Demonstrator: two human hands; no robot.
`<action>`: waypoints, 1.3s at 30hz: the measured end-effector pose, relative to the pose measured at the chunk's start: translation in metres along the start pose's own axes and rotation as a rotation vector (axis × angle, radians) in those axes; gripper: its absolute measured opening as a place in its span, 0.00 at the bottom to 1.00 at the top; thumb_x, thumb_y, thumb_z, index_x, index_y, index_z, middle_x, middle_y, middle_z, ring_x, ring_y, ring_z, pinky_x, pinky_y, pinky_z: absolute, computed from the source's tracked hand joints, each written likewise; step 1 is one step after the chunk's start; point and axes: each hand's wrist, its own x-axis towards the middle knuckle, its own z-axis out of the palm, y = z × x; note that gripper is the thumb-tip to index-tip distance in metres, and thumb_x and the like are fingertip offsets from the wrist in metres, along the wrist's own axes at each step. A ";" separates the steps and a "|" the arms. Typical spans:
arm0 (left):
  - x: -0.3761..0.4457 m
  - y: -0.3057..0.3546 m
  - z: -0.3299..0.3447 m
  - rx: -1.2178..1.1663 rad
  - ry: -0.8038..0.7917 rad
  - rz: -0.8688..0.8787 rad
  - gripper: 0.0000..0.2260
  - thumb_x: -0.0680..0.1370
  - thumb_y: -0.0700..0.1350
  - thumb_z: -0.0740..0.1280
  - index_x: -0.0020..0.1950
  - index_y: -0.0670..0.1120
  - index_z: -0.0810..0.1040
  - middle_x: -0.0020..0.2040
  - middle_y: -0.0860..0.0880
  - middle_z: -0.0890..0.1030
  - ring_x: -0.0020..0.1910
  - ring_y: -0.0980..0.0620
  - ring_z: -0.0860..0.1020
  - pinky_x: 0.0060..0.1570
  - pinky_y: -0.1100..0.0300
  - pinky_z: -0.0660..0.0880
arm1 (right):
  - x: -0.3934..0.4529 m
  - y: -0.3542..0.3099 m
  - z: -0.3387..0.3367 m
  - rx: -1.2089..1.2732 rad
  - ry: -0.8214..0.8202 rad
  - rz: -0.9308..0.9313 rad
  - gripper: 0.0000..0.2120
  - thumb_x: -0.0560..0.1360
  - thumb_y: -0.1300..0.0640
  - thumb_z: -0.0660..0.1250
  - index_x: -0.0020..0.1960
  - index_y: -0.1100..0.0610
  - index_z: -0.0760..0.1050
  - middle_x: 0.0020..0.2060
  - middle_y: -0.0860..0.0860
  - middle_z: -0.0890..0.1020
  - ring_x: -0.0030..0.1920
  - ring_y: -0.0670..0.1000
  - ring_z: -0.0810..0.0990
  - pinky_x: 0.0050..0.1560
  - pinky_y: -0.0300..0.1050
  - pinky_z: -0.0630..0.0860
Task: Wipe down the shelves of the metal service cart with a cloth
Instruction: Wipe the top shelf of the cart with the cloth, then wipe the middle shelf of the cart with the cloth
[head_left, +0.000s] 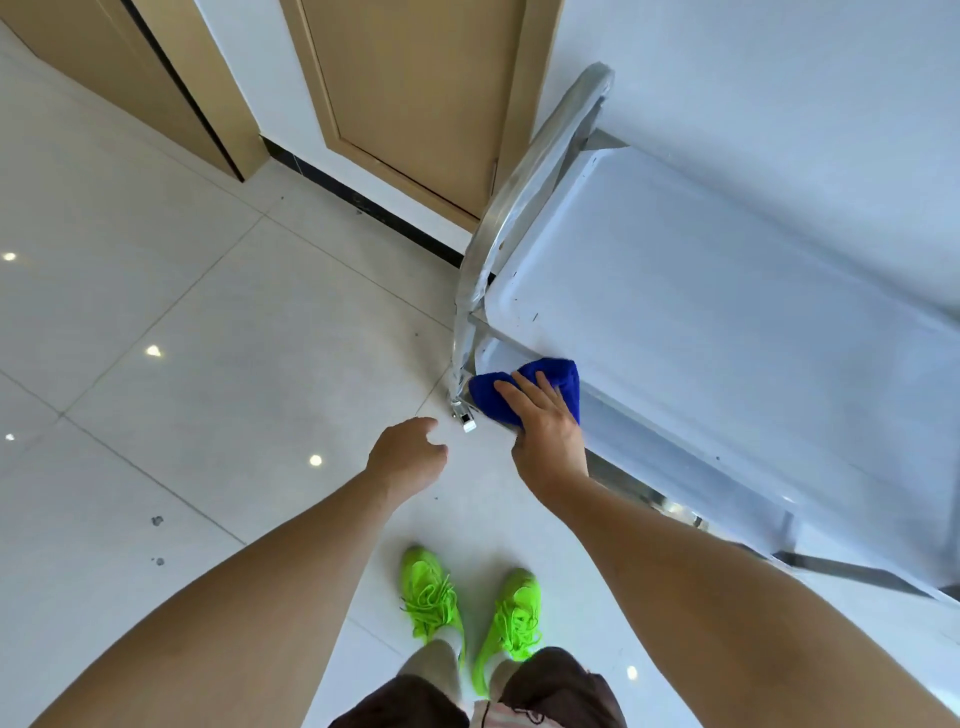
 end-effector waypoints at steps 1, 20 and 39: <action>0.002 0.000 0.001 -0.023 0.000 -0.003 0.24 0.78 0.46 0.61 0.75 0.52 0.68 0.74 0.51 0.69 0.68 0.49 0.72 0.59 0.59 0.73 | -0.005 0.000 0.006 0.035 -0.003 0.033 0.34 0.71 0.77 0.62 0.72 0.53 0.73 0.71 0.52 0.74 0.74 0.60 0.68 0.70 0.54 0.69; 0.081 0.005 0.103 0.067 0.162 0.284 0.23 0.78 0.47 0.63 0.74 0.48 0.70 0.73 0.49 0.72 0.69 0.47 0.71 0.64 0.57 0.68 | -0.012 0.103 0.075 0.251 -0.006 0.319 0.25 0.80 0.63 0.63 0.74 0.47 0.67 0.61 0.51 0.78 0.48 0.63 0.81 0.47 0.61 0.81; 0.066 0.035 0.071 0.133 0.270 0.364 0.14 0.77 0.43 0.64 0.61 0.41 0.77 0.61 0.45 0.78 0.57 0.45 0.77 0.48 0.60 0.69 | 0.019 0.078 0.036 -0.028 0.137 0.059 0.33 0.71 0.74 0.65 0.74 0.57 0.68 0.66 0.55 0.76 0.63 0.61 0.74 0.58 0.56 0.77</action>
